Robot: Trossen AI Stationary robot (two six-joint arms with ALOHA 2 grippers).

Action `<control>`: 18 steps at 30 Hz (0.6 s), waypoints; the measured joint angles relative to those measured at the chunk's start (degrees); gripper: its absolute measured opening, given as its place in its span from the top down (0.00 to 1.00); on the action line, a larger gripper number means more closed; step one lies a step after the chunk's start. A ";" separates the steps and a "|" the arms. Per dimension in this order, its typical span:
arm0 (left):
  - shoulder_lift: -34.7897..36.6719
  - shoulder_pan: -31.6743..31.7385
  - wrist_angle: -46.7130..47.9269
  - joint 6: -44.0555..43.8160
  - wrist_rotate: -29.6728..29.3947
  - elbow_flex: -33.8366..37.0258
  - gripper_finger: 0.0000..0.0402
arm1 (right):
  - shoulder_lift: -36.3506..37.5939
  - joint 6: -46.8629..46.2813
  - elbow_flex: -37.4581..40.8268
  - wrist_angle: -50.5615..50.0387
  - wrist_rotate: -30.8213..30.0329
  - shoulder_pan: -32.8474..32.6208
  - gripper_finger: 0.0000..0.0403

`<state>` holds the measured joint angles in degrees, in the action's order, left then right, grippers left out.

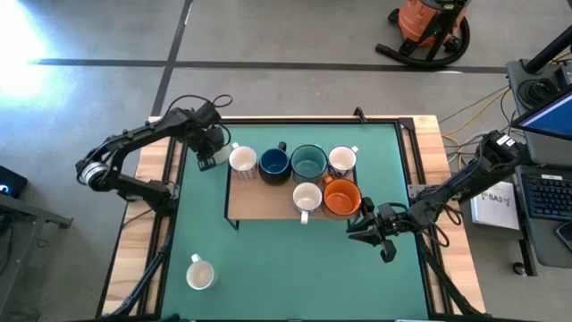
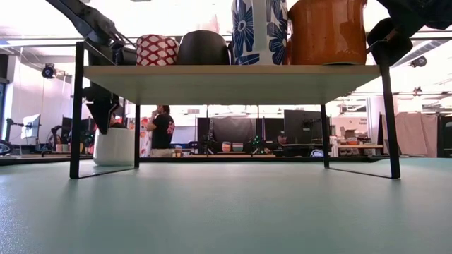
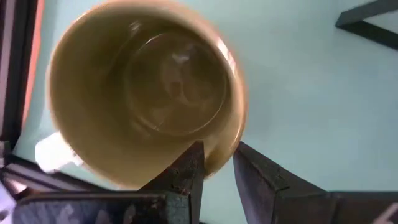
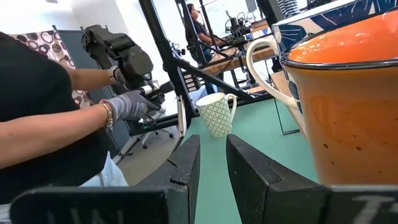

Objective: Place coffee mugs
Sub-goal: Put the white green mug on the shelf

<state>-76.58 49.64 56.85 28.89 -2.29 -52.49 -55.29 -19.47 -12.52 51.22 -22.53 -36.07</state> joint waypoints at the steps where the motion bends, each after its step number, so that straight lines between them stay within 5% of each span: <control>1: -0.45 0.13 -0.36 0.20 0.18 0.01 0.84 | 0.01 -0.02 0.00 0.00 -0.01 -0.01 0.83; 18: -2.15 0.38 -1.17 -3.46 2.26 0.13 0.98 | 0.01 0.00 -0.01 0.00 -0.02 -0.02 0.83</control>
<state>-78.74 50.02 55.68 25.43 -0.03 -52.36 -55.28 -19.47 -12.53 51.22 -22.55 -36.09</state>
